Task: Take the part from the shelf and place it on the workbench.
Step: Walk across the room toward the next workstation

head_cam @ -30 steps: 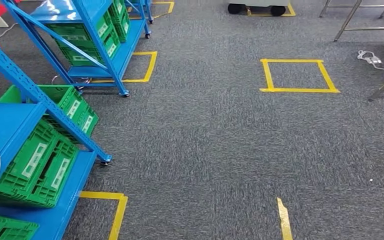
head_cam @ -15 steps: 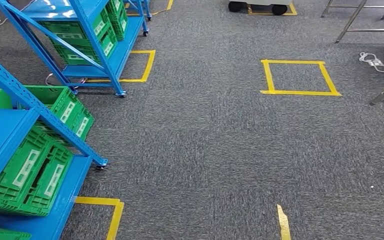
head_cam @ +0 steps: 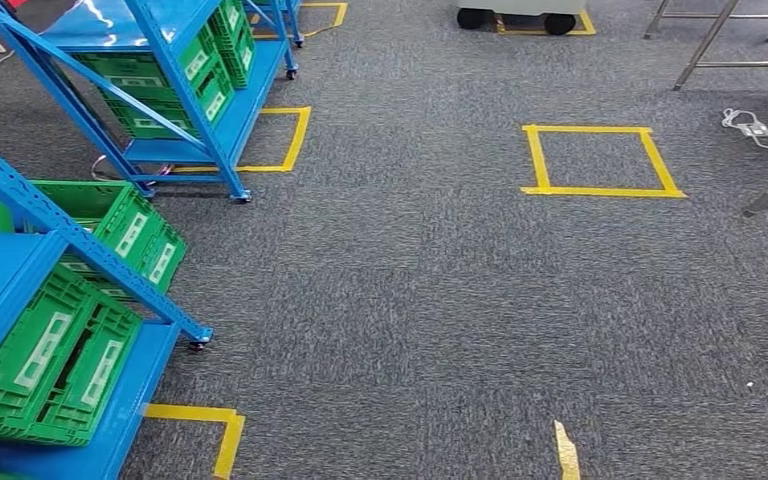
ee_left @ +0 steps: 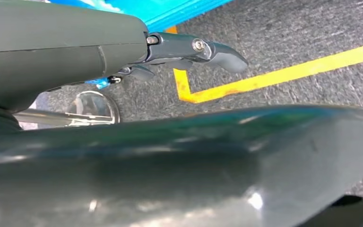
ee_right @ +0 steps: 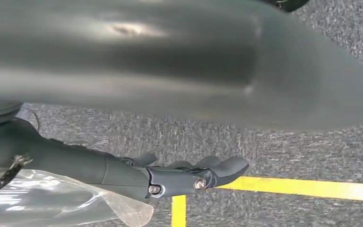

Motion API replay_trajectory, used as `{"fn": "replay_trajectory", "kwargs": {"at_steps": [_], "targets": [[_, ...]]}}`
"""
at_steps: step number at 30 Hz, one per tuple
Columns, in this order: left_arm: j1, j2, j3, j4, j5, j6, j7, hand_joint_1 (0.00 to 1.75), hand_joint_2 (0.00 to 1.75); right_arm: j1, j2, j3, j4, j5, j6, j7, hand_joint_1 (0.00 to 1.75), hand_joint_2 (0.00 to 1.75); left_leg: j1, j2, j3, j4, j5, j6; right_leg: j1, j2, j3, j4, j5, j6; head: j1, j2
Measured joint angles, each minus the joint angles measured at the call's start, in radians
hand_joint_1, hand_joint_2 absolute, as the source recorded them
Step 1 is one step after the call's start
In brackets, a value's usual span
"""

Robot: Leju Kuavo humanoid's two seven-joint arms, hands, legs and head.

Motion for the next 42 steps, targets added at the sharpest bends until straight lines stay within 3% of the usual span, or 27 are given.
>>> {"fn": "replay_trajectory", "kwargs": {"at_steps": [5, 9, 11, 15, 18, 20, 22, 23, 24, 25, 26, 28, 30, 33, 35, 37, 39, 40, 42], "targets": [[-0.002, 0.000, -0.009, 0.002, 0.007, 0.002, -0.002, 0.00, 0.00, -0.003, 0.000, 0.000, 0.002, 0.005, -0.003, -0.003, 0.00, 0.00, 0.003, 0.000, 0.001, -0.004, 0.000, -0.002, 0.004, -0.001, 0.000, 0.000, -0.004, -0.008, 0.000, 0.000], [-0.004, 0.000, -0.014, 0.005, 0.011, 0.004, -0.002, 0.00, 0.00, -0.003, -0.002, 0.000, 0.006, 0.013, -0.011, -0.006, 0.00, 0.00, 0.007, 0.000, 0.001, -0.005, -0.001, -0.023, 0.007, -0.001, 0.001, 0.002, -0.005, -0.010, 0.000, 0.000], [-0.006, 0.000, -0.019, 0.006, 0.015, 0.004, -0.002, 0.00, 0.00, -0.004, -0.003, 0.000, 0.008, 0.020, -0.015, -0.008, 0.00, 0.00, 0.008, 0.000, 0.001, -0.005, -0.002, -0.027, 0.007, -0.001, 0.001, 0.002, -0.005, -0.010, 0.000, 0.000], [-0.007, 0.000, -0.029, 0.008, 0.027, 0.008, -0.002, 0.00, 0.00, -0.004, -0.007, 0.000, 0.016, 0.037, -0.026, -0.018, 0.00, 0.00, 0.007, 0.000, 0.001, -0.003, -0.003, -0.027, 0.004, -0.001, 0.002, -0.001, -0.004, -0.010, 0.001, 0.000], [-0.008, 0.003, -0.036, 0.009, 0.030, 0.011, 0.000, 0.00, 0.00, -0.005, -0.009, 0.001, 0.020, 0.045, -0.031, -0.022, 0.00, 0.00, 0.008, -0.003, 0.014, -0.029, 0.009, -0.010, 0.003, -0.005, 0.009, -0.012, -0.001, 0.001, 0.000, 0.000], [-0.010, 0.003, -0.040, 0.009, 0.032, 0.012, 0.001, 0.00, 0.00, -0.006, -0.011, 0.001, 0.023, 0.049, -0.035, -0.024, 0.00, 0.00, 0.015, -0.007, 0.030, -0.059, 0.025, -0.001, 0.003, -0.005, -0.011, 0.035, -0.034, 0.006, 0.004, 0.000], [-0.011, 0.003, -0.044, 0.010, 0.037, 0.013, 0.003, 0.00, 0.00, -0.007, -0.014, 0.001, 0.028, 0.054, -0.038, -0.026, 0.00, 0.00, 0.016, -0.013, 0.032, -0.065, 0.028, 0.000, -0.002, -0.003, -0.068, 0.153, -0.095, 0.014, 0.007, 0.000], [-0.011, 0.004, -0.046, 0.011, 0.040, 0.014, 0.004, 0.00, 0.00, -0.007, -0.016, 0.001, 0.031, 0.056, -0.040, -0.026, 0.00, 0.00, 0.017, -0.018, 0.032, -0.064, 0.028, -0.001, -0.006, -0.004, -0.096, 0.210, -0.116, 0.019, 0.007, 0.000], [-0.011, 0.005, -0.049, 0.012, 0.043, 0.015, 0.004, 0.00, 0.00, -0.007, -0.017, 0.001, 0.033, 0.057, -0.041, -0.027, 0.00, 0.00, 0.018, -0.025, 0.032, -0.063, 0.027, -0.003, -0.011, -0.004, -0.110, 0.238, -0.118, 0.024, 0.006, 0.000], [-0.011, 0.005, -0.052, 0.013, 0.045, 0.015, 0.004, 0.00, 0.00, -0.006, -0.018, 0.001, 0.035, 0.058, -0.042, -0.027, 0.00, 0.00, 0.020, -0.034, 0.032, -0.060, 0.026, -0.007, -0.016, -0.003, -0.107, 0.229, -0.101, 0.030, 0.006, 0.000], [-0.011, 0.005, -0.054, 0.014, 0.047, 0.015, 0.005, 0.00, 0.00, -0.006, -0.018, 0.001, 0.036, 0.059, -0.042, -0.028, 0.00, 0.00, 0.024, -0.045, 0.032, -0.055, 0.023, -0.014, -0.022, 0.002, -0.082, 0.180, -0.068, 0.036, 0.006, 0.000], [-0.012, 0.007, -0.058, 0.014, 0.048, 0.015, 0.005, 0.00, 0.00, -0.006, -0.019, 0.001, 0.039, 0.060, -0.043, -0.030, 0.00, 0.00, 0.032, -0.067, 0.026, -0.033, 0.011, -0.034, -0.034, 0.037, -0.016, 0.055, -0.019, 0.049, 0.009, 0.000], [-0.014, 0.009, -0.060, 0.014, 0.049, 0.018, 0.006, 0.00, 0.00, -0.006, -0.019, 0.002, 0.044, 0.061, -0.043, -0.031, 0.00, 0.00, 0.033, -0.087, 0.014, -0.013, 0.001, -0.051, -0.036, 0.061, 0.015, 0.004, -0.018, 0.039, 0.010, 0.000], [-0.011, 0.009, -0.063, 0.016, 0.051, 0.020, 0.007, 0.00, 0.00, -0.006, -0.022, 0.002, 0.047, 0.061, -0.044, -0.031, 0.00, 0.00, 0.038, -0.108, 0.004, -0.003, -0.001, -0.063, -0.030, 0.033, 0.019, 0.009, -0.022, 0.012, 0.008, 0.000], [-0.010, 0.009, -0.066, 0.017, 0.051, 0.021, 0.007, 0.00, 0.00, -0.006, -0.023, 0.002, 0.048, 0.061, -0.044, -0.032, 0.00, 0.00, 0.039, -0.075, -0.023, 0.050, -0.034, -0.067, -0.027, 0.011, 0.021, 0.009, -0.019, 0.002, 0.003, 0.000], [-0.014, 0.009, -0.067, 0.017, 0.052, 0.021, 0.007, 0.00, 0.00, -0.004, -0.023, 0.002, 0.048, 0.062, -0.044, -0.032, 0.00, 0.00, 0.037, -0.022, -0.085, 0.180, -0.095, -0.066, -0.020, -0.015, 0.021, 0.009, -0.021, -0.003, -0.002, 0.000], [-0.016, 0.009, -0.068, 0.017, 0.056, 0.021, 0.007, 0.00, 0.00, -0.003, -0.023, 0.002, 0.049, 0.064, -0.045, -0.032, 0.00, 0.00, 0.034, -0.002, -0.138, 0.284, -0.124, -0.059, -0.011, -0.045, 0.023, 0.009, -0.025, -0.008, -0.002, 0.000], [-0.015, 0.009, -0.068, 0.018, 0.058, 0.021, 0.007, 0.00, 0.00, -0.004, -0.023, 0.002, 0.049, 0.064, -0.045, -0.032, 0.00, 0.00, 0.031, 0.001, -0.142, 0.287, -0.110, -0.052, -0.008, -0.058, 0.025, 0.009, -0.028, -0.011, -0.002, 0.000], [-0.013, 0.009, -0.069, 0.019, 0.062, 0.021, 0.007, 0.00, 0.00, -0.006, -0.023, 0.002, 0.049, 0.065, -0.046, -0.032, 0.00, 0.00, 0.019, 0.019, -0.098, 0.191, -0.041, -0.035, -0.004, -0.081, 0.034, 0.009, -0.035, -0.014, -0.002, 0.000]]}}
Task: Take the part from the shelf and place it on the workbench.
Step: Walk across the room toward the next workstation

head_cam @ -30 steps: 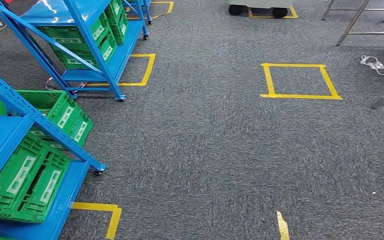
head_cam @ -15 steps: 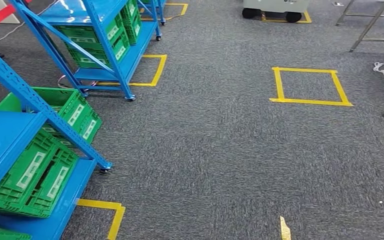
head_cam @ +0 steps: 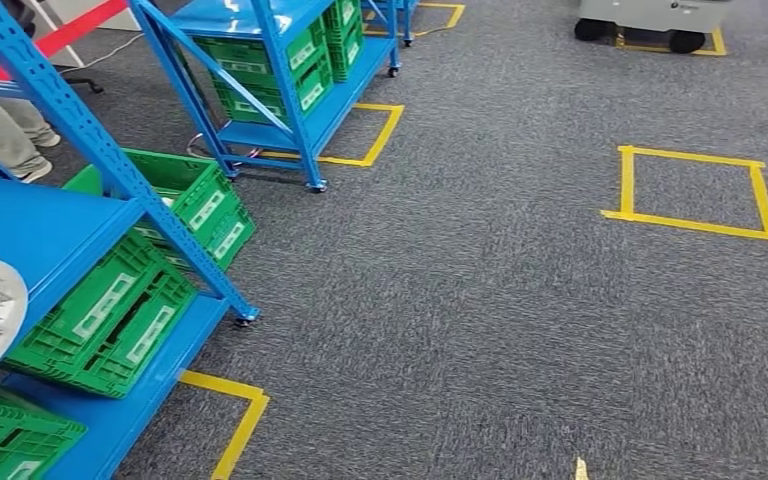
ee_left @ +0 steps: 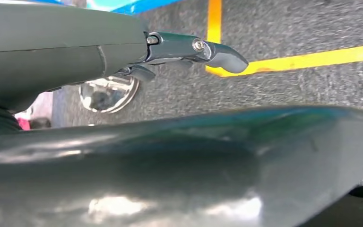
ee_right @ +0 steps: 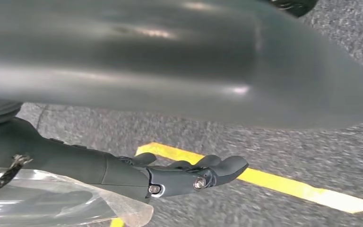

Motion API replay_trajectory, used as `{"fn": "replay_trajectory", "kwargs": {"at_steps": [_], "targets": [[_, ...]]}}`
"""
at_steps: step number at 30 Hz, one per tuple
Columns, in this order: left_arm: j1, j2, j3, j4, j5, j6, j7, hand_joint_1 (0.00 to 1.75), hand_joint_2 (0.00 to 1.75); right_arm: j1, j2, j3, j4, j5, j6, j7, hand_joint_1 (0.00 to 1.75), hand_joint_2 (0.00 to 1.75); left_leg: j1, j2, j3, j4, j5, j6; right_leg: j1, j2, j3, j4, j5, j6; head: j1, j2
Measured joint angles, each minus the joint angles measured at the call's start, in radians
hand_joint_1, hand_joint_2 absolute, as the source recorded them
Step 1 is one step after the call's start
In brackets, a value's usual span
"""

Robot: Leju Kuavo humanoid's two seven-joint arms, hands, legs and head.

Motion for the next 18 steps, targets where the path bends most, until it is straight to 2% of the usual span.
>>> {"fn": "replay_trajectory", "kwargs": {"at_steps": [1, 3, 4, 6, 7, 8, 10, 11, 12, 13, 14, 15, 16, 17, 18], "targets": [[-0.001, 0.001, 0.000, 0.000, 0.001, 0.000, 0.000, 0.00, 0.00, -0.001, 0.000, 0.000, 0.000, 0.001, 0.000, 0.000, 0.00, 0.00, -0.011, 0.027, 0.030, -0.063, 0.028, 0.009, 0.002, -0.011, 0.003, 0.000, -0.005, 0.001, 0.000, 0.000], [-0.006, 0.003, 0.000, 0.001, 0.004, 0.000, -0.002, 0.00, 0.00, -0.001, 0.000, 0.000, 0.002, 0.002, 0.000, -0.001, 0.00, 0.00, -0.028, 0.070, 0.071, -0.152, 0.047, 0.022, 0.006, -0.036, 0.006, -0.001, -0.014, 0.004, -0.001, 0.000], [-0.009, 0.003, -0.001, 0.001, 0.006, 0.000, -0.004, 0.00, 0.00, -0.001, 0.000, 0.000, 0.002, 0.003, -0.001, -0.001, 0.00, 0.00, -0.033, 0.075, 0.075, -0.165, 0.040, 0.025, 0.008, -0.050, 0.006, -0.002, -0.017, 0.007, -0.002, 0.000], [-0.007, 0.003, -0.002, 0.002, 0.011, 0.000, -0.006, 0.00, 0.00, -0.006, 0.000, 0.001, 0.004, 0.005, -0.002, -0.002, 0.00, 0.00, -0.031, 0.050, 0.077, -0.178, 0.043, 0.029, 0.007, -0.068, 0.016, -0.005, -0.023, 0.012, -0.002, 0.000], [-0.005, 0.004, -0.003, 0.002, 0.014, 0.000, -0.007, 0.00, 0.00, -0.009, 0.000, 0.001, 0.005, 0.006, -0.004, -0.004, 0.00, 0.00, -0.027, 0.037, 0.080, -0.184, 0.047, 0.032, 0.006, -0.049, 0.015, 0.006, -0.033, 0.016, -0.001, 0.000], [-0.005, 0.004, -0.004, 0.003, 0.017, 0.000, -0.008, 0.00, 0.00, -0.010, 0.000, 0.002, 0.006, 0.006, -0.005, -0.005, 0.00, 0.00, -0.023, 0.024, 0.083, -0.190, 0.051, 0.036, 0.005, -0.018, 0.005, 0.035, -0.050, 0.020, 0.000, 0.000], [-0.009, 0.004, -0.007, 0.005, 0.021, 0.000, -0.010, 0.00, 0.00, -0.008, 0.000, 0.002, 0.007, 0.008, -0.007, -0.006, 0.00, 0.00, -0.019, -0.004, 0.084, -0.194, 0.055, 0.043, 0.002, 0.054, -0.056, 0.152, -0.104, 0.026, 0.004, 0.000], [-0.011, 0.004, -0.008, 0.005, 0.022, 0.000, -0.011, 0.00, 0.00, -0.005, -0.001, 0.002, 0.008, 0.010, -0.008, -0.005, 0.00, 0.00, -0.019, -0.020, 0.084, -0.194, 0.055, 0.044, 0.001, 0.069, -0.093, 0.218, -0.126, 0.028, 0.005, 0.000], [-0.011, 0.003, -0.009, 0.006, 0.024, 0.000, -0.012, 0.00, 0.00, -0.003, -0.002, 0.002, 0.008, 0.011, -0.009, -0.005, 0.00, 0.00, -0.019, -0.035, 0.085, -0.193, 0.054, 0.045, 0.000, 0.075, -0.123, 0.263, -0.132, 0.029, 0.005, 0.000], [-0.011, 0.002, -0.010, 0.008, 0.027, -0.001, -0.012, 0.00, 0.00, -0.002, -0.003, 0.002, 0.009, 0.012, -0.010, -0.006, 0.00, 0.00, -0.019, -0.051, 0.087, -0.193, 0.053, 0.045, 0.000, 0.077, -0.138, 0.272, -0.117, 0.030, 0.005, 0.000], [-0.011, 0.002, -0.010, 0.009, 0.029, -0.001, -0.013, 0.00, 0.00, -0.002, -0.004, 0.002, 0.009, 0.012, -0.011, -0.006, 0.00, 0.00, -0.019, -0.066, 0.090, -0.192, 0.052, 0.044, -0.001, 0.080, -0.134, 0.243, -0.083, 0.031, 0.005, 0.000], [-0.011, 0.001, -0.012, 0.010, 0.032, -0.001, -0.013, 0.00, 0.00, -0.002, -0.004, 0.002, 0.010, 0.013, -0.012, -0.007, 0.00, 0.00, -0.019, -0.080, 0.093, -0.192, 0.050, 0.041, -0.002, 0.089, -0.115, 0.183, -0.037, 0.031, 0.005, 0.000], [-0.011, 0.001, -0.012, 0.011, 0.033, -0.001, -0.014, 0.00, 0.00, -0.002, -0.005, 0.002, 0.010, 0.013, -0.012, -0.008, 0.00, 0.00, -0.019, -0.094, 0.095, -0.190, 0.048, 0.038, -0.004, 0.110, -0.091, 0.118, -0.001, 0.029, 0.005, 0.000], [-0.013, 0.001, -0.013, 0.012, 0.035, -0.001, -0.014, 0.00, 0.00, -0.002, -0.005, 0.002, 0.011, 0.014, -0.012, -0.008, 0.00, 0.00, -0.020, -0.106, 0.095, -0.187, 0.045, 0.034, -0.007, 0.131, -0.068, 0.060, 0.021, 0.027, 0.004, 0.000], [-0.014, 0.000, -0.014, 0.013, 0.036, -0.001, -0.015, 0.00, 0.00, -0.002, -0.006, 0.002, 0.012, 0.015, -0.012, -0.009, 0.00, 0.00, -0.019, -0.117, 0.092, -0.185, 0.044, 0.029, -0.008, 0.148, -0.051, 0.023, 0.029, 0.024, 0.004, 0.000]]}}
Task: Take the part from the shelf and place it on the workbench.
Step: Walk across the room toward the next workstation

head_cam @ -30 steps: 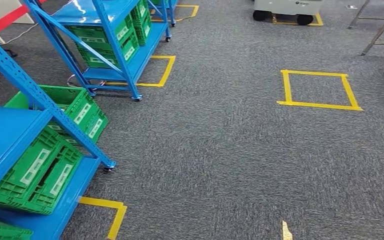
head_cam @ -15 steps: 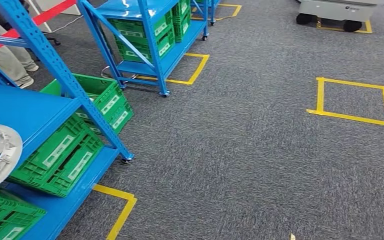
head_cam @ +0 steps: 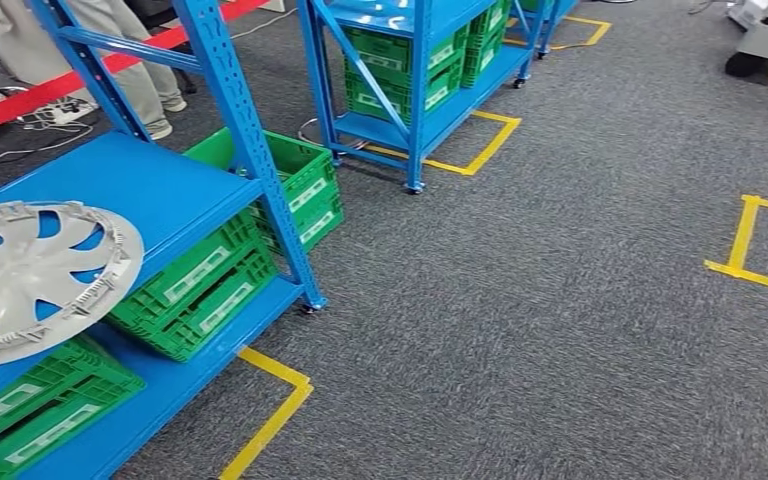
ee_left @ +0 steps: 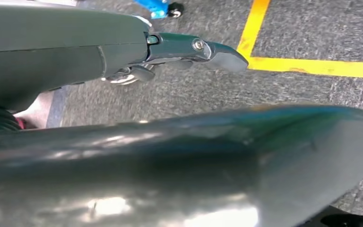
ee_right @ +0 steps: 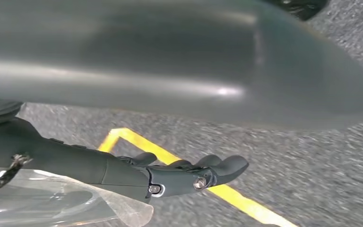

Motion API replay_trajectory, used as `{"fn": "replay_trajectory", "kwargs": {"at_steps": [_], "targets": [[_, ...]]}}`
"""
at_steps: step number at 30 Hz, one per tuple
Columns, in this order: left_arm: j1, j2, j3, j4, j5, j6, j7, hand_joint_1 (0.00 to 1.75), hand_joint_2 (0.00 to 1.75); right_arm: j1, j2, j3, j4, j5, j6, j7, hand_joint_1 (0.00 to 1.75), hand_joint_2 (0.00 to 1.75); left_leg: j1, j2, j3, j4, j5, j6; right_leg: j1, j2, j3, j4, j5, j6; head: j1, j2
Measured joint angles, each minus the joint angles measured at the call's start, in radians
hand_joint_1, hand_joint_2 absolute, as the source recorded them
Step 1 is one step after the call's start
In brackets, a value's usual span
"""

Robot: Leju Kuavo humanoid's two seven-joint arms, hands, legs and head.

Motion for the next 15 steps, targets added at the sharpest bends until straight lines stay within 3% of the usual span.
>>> {"fn": "replay_trajectory", "kwargs": {"at_steps": [1, 3, 5, 7, 9, 10, 11, 12, 13, 15], "targets": [[0.000, 0.000, 0.000, 0.001, 0.002, 0.000, -0.001, 0.00, 0.00, 0.000, 0.000, 0.000, 0.001, 0.001, 0.000, -0.001, 0.00, 0.00, 0.002, -0.011, -0.004, 0.001, 0.000, -0.006, 0.001, 0.008, 0.009, -0.014, -0.004, -0.005, 0.000, 0.000], [0.002, 0.001, -0.001, 0.004, 0.004, 0.000, -0.002, 0.00, 0.00, -0.001, 0.000, 0.000, 0.004, 0.004, -0.002, -0.004, 0.00, 0.00, 0.006, -0.026, -0.010, 0.000, 0.002, -0.018, 0.002, -0.010, 0.018, -0.024, -0.002, -0.018, 0.000, 0.000], [0.002, 0.002, -0.001, 0.006, 0.004, 0.000, -0.003, 0.00, 0.00, -0.002, -0.002, 0.001, 0.006, 0.005, -0.005, -0.009, 0.00, 0.00, 0.005, 0.006, -0.024, 0.028, -0.018, -0.029, -0.002, -0.035, 0.025, -0.036, 0.003, -0.031, -0.007, 0.000], [-0.003, 0.001, -0.002, 0.008, 0.004, 0.000, -0.003, 0.00, 0.00, 0.001, -0.005, 0.001, 0.010, 0.007, -0.009, -0.012, 0.00, 0.00, 0.008, 0.065, -0.073, 0.128, -0.074, -0.041, -0.002, -0.065, 0.032, -0.043, 0.002, -0.038, -0.015, 0.000], [-0.007, 0.000, -0.004, 0.010, 0.005, 0.000, -0.003, 0.00, 0.00, 0.002, -0.006, 0.001, 0.016, 0.010, -0.012, -0.013, 0.00, 0.00, 0.016, 0.091, -0.133, 0.245, -0.117, -0.052, -0.001, -0.098, 0.036, -0.044, -0.003, -0.040, -0.016, 0.000], [-0.007, 0.000, -0.004, 0.011, 0.005, 0.000, -0.003, 0.00, 0.00, 0.001, -0.007, 0.001, 0.018, 0.011, -0.014, -0.013, 0.00, 0.00, 0.020, 0.097, -0.146, 0.268, -0.114, -0.056, 0.000, -0.113, 0.038, -0.044, -0.006, -0.040, -0.017, 0.000], [-0.006, 0.000, -0.005, 0.012, 0.005, 0.000, -0.003, 0.00, 0.00, 0.000, -0.008, 0.001, 0.021, 0.011, -0.017, -0.014, 0.00, 0.00, 0.023, 0.101, -0.139, 0.252, -0.092, -0.058, 0.000, -0.126, 0.042, -0.044, -0.009, -0.039, -0.017, 0.000], [-0.005, 0.000, -0.006, 0.013, 0.005, 0.000, -0.003, 0.00, 0.00, -0.001, -0.008, 0.001, 0.024, 0.012, -0.019, -0.014, 0.00, 0.00, 0.025, 0.110, -0.114, 0.201, -0.056, -0.057, 0.000, -0.138, 0.048, -0.044, -0.013, -0.037, -0.017, 0.000], [-0.004, 0.000, -0.007, 0.013, 0.005, 0.001, -0.003, 0.00, 0.00, -0.002, -0.009, 0.001, 0.026, 0.013, -0.022, -0.015, 0.00, 0.00, 0.024, 0.131, -0.081, 0.132, -0.020, -0.054, 0.000, -0.149, 0.053, -0.044, -0.018, -0.034, -0.017, 0.000], [-0.007, 0.001, -0.009, 0.013, 0.005, 0.001, -0.003, 0.00, 0.00, -0.002, -0.010, 0.001, 0.032, 0.015, -0.026, -0.017, 0.00, 0.00, 0.014, 0.175, -0.027, 0.025, 0.014, -0.043, 0.004, -0.172, 0.061, -0.044, -0.031, -0.022, -0.017, 0.000]]}}
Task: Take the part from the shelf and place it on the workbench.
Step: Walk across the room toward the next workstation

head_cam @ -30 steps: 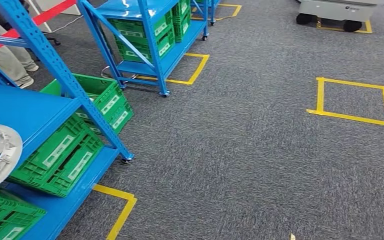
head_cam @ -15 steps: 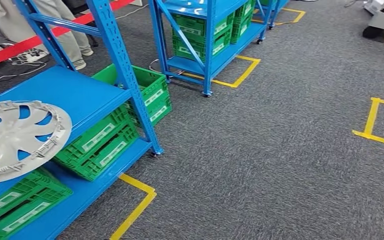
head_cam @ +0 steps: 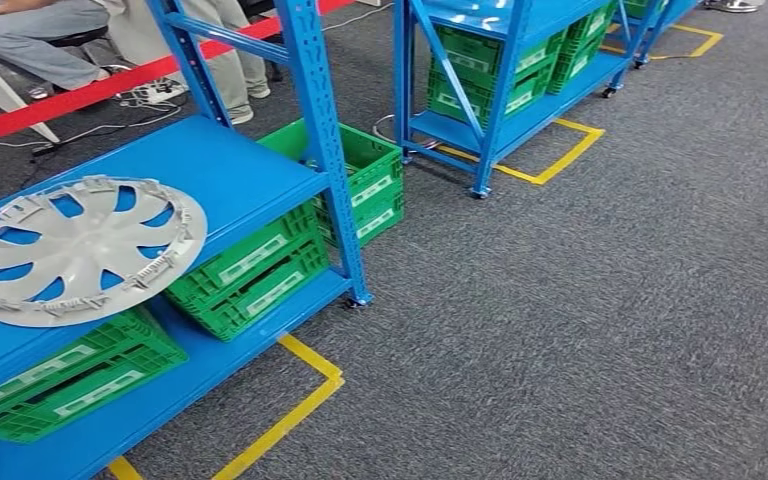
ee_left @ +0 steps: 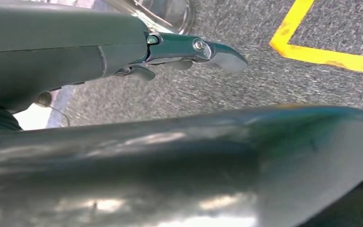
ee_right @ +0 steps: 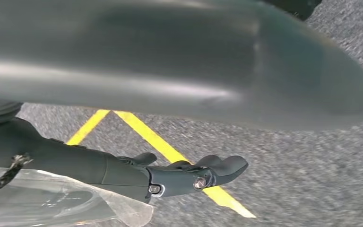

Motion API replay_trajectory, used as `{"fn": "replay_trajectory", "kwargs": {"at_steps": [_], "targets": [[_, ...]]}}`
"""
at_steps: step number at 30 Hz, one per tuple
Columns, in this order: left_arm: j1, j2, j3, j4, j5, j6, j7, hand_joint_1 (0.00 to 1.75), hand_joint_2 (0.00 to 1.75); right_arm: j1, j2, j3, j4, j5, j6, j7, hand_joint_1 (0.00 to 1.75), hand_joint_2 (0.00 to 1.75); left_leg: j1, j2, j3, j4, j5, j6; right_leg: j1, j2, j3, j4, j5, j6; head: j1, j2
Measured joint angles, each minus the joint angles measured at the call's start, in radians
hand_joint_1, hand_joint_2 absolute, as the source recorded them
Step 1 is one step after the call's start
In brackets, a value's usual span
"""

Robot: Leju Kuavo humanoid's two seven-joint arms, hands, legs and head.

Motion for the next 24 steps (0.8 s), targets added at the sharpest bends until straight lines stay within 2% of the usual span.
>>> {"fn": "replay_trajectory", "kwargs": {"at_steps": [1, 2, 3, 4, 6, 7, 8, 9, 10, 11, 12, 13, 14, 15, 16, 17, 18, 19, 20, 21, 23, 24], "targets": [[-0.002, 0.000, -0.001, 0.000, 0.000, 0.000, 0.000, 0.00, 0.00, -0.001, -0.001, 0.000, 0.003, 0.001, -0.001, -0.001, 0.00, 0.00, -0.005, 0.012, 0.010, -0.021, -0.002, 0.006, 0.002, -0.012, 0.003, -0.001, -0.005, 0.006, 0.001, 0.000], [-0.003, 0.000, -0.001, 0.000, 0.000, 0.001, 0.000, 0.00, 0.00, -0.003, -0.001, 0.001, 0.006, 0.002, -0.003, -0.001, 0.00, 0.00, -0.008, 0.008, 0.012, -0.025, -0.007, 0.012, 0.004, -0.023, 0.007, -0.003, -0.009, 0.010, 0.003, 0.000], [-0.002, 0.000, -0.002, 0.001, 0.000, 0.001, 0.000, 0.00, 0.00, -0.006, -0.002, 0.003, 0.009, 0.004, -0.006, -0.002, 0.00, 0.00, -0.008, -0.003, 0.013, -0.026, -0.008, 0.018, 0.003, -0.033, 0.015, -0.006, -0.012, 0.015, 0.004, 0.000], [-0.001, 0.000, -0.002, 0.002, 0.001, 0.002, 0.000, 0.00, 0.00, -0.010, -0.004, 0.006, 0.012, 0.005, -0.008, -0.003, 0.00, 0.00, -0.006, -0.015, 0.016, -0.031, -0.006, 0.024, 0.002, -0.024, 0.020, -0.003, -0.018, 0.019, 0.006, 0.000], [-0.002, 0.000, -0.003, 0.003, 0.002, 0.003, 0.001, 0.00, 0.00, -0.013, -0.008, 0.011, 0.018, 0.007, -0.013, -0.006, 0.00, 0.00, 0.000, -0.040, 0.021, -0.040, -0.002, 0.037, 0.000, 0.033, -0.001, 0.055, -0.055, 0.026, 0.011, 0.000], [-0.005, 0.000, -0.004, 0.003, 0.002, 0.004, 0.002, 0.00, 0.00, -0.012, -0.010, 0.012, 0.021, 0.008, -0.015, -0.007, 0.00, 0.00, 0.002, -0.053, 0.022, -0.041, -0.001, 0.042, -0.002, 0.069, -0.033, 0.117, -0.085, 0.027, 0.015, 0.000], [-0.007, 0.001, -0.005, 0.004, 0.003, 0.004, 0.002, 0.00, 0.00, -0.010, -0.012, 0.013, 0.025, 0.009, -0.016, -0.007, 0.00, 0.00, 0.002, -0.067, 0.022, -0.041, -0.002, 0.045, -0.002, 0.089, -0.073, 0.189, -0.115, 0.028, 0.016, 0.000], [-0.008, 0.001, -0.006, 0.004, 0.003, 0.005, 0.002, 0.00, 0.00, -0.007, -0.013, 0.013, 0.027, 0.009, -0.016, -0.007, 0.00, 0.00, 0.001, -0.083, 0.023, -0.041, -0.003, 0.047, -0.003, 0.097, -0.111, 0.252, -0.132, 0.029, 0.017, 0.000], [-0.008, 0.000, -0.007, 0.004, 0.003, 0.005, 0.002, 0.00, 0.00, -0.006, -0.014, 0.014, 0.030, 0.010, -0.017, -0.007, 0.00, 0.00, 0.001, -0.098, 0.025, -0.040, -0.005, 0.048, -0.002, 0.100, -0.138, 0.286, -0.130, 0.029, 0.017, 0.000], [-0.007, 0.000, -0.008, 0.004, 0.003, 0.005, 0.002, 0.00, 0.00, -0.005, -0.015, 0.014, 0.032, 0.011, -0.019, -0.007, 0.00, 0.00, 0.001, -0.114, 0.029, -0.039, -0.007, 0.047, -0.003, 0.102, -0.148, 0.282, -0.106, 0.029, 0.017, 0.000], [-0.007, 0.000, -0.009, 0.005, 0.004, 0.005, 0.002, 0.00, 0.00, -0.005, -0.016, 0.015, 0.033, 0.011, -0.020, -0.008, 0.00, 0.00, 0.001, -0.129, 0.034, -0.039, -0.010, 0.045, -0.004, 0.106, -0.138, 0.238, -0.063, 0.029, 0.017, 0.000], [-0.006, -0.001, -0.009, 0.005, 0.006, 0.005, 0.003, 0.00, 0.00, -0.005, -0.017, 0.015, 0.034, 0.012, -0.022, -0.008, 0.00, 0.00, 0.002, -0.144, 0.039, -0.038, -0.014, 0.042, -0.006, 0.119, -0.117, 0.170, -0.016, 0.028, 0.017, 0.000], [-0.007, -0.001, -0.009, 0.005, 0.007, 0.005, 0.003, 0.00, 0.00, -0.006, -0.019, 0.016, 0.036, 0.014, -0.023, -0.008, 0.00, 0.00, 0.002, -0.158, 0.042, -0.034, -0.019, 0.037, -0.008, 0.141, -0.093, 0.107, 0.017, 0.028, 0.018, 0.000], [-0.008, -0.001, -0.009, 0.005, 0.008, 0.005, 0.004, 0.00, 0.00, -0.006, -0.021, 0.016, 0.039, 0.015, -0.025, -0.008, 0.00, 0.00, 0.002, -0.172, 0.042, -0.030, -0.022, 0.032, -0.011, 0.161, -0.071, 0.059, 0.034, 0.026, 0.017, 0.000], [-0.008, -0.001, -0.009, 0.005, 0.008, 0.005, 0.004, 0.00, 0.00, -0.006, -0.021, 0.017, 0.041, 0.016, -0.027, -0.009, 0.00, 0.00, 0.002, -0.183, 0.038, -0.028, -0.024, 0.026, -0.011, 0.174, -0.059, 0.035, 0.037, 0.024, 0.018, 0.000], [-0.008, 0.000, -0.010, 0.006, 0.008, 0.006, 0.005, 0.00, 0.00, -0.006, -0.022, 0.018, 0.043, 0.016, -0.028, -0.009, 0.00, 0.00, 0.004, -0.194, 0.034, -0.026, -0.023, 0.020, -0.010, 0.177, -0.053, 0.030, 0.032, 0.020, 0.018, 0.000], [-0.006, 0.000, -0.010, 0.006, 0.009, 0.006, 0.005, 0.00, 0.00, -0.007, -0.022, 0.019, 0.045, 0.017, -0.030, -0.009, 0.00, 0.00, 0.006, -0.205, 0.031, -0.027, -0.022, 0.014, -0.009, 0.168, -0.049, 0.027, 0.032, 0.016, 0.018, 0.000], [-0.003, 0.001, -0.010, 0.006, 0.009, 0.007, 0.006, 0.00, 0.00, -0.008, -0.023, 0.021, 0.046, 0.018, -0.031, -0.010, 0.00, 0.00, 0.008, -0.203, 0.029, -0.025, -0.024, 0.009, -0.009, 0.157, -0.048, 0.023, 0.033, 0.010, 0.018, 0.000], [-0.002, 0.001, -0.010, 0.007, 0.009, 0.007, 0.006, 0.00, 0.00, -0.009, -0.024, 0.022, 0.047, 0.019, -0.033, -0.010, 0.00, 0.00, 0.007, -0.185, 0.023, -0.013, -0.033, 0.004, -0.010, 0.146, -0.045, 0.020, 0.035, 0.004, 0.014, 0.000], [-0.002, 0.002, -0.011, 0.007, 0.010, 0.007, 0.006, 0.00, 0.00, -0.009, -0.024, 0.024, 0.047, 0.020, -0.034, -0.010, 0.00, 0.00, 0.006, -0.156, 0.008, 0.018, -0.052, -0.002, -0.012, 0.132, -0.043, 0.016, 0.035, -0.002, 0.011, 0.000], [-0.006, 0.002, -0.013, 0.007, 0.010, 0.007, 0.007, 0.00, 0.00, -0.006, -0.025, 0.025, 0.049, 0.022, -0.037, -0.011, 0.00, 0.00, 0.007, -0.095, -0.052, 0.137, -0.111, -0.011, -0.011, 0.101, -0.039, 0.014, 0.031, -0.011, 0.005, 0.000], [-0.007, 0.002, -0.015, 0.007, 0.011, 0.007, 0.007, 0.00, 0.00, -0.005, -0.025, 0.025, 0.051, 0.024, -0.037, -0.011, 0.00, 0.00, 0.009, -0.083, -0.085, 0.202, -0.134, -0.014, -0.009, 0.084, -0.037, 0.014, 0.028, -0.014, 0.004, 0.000]]}}
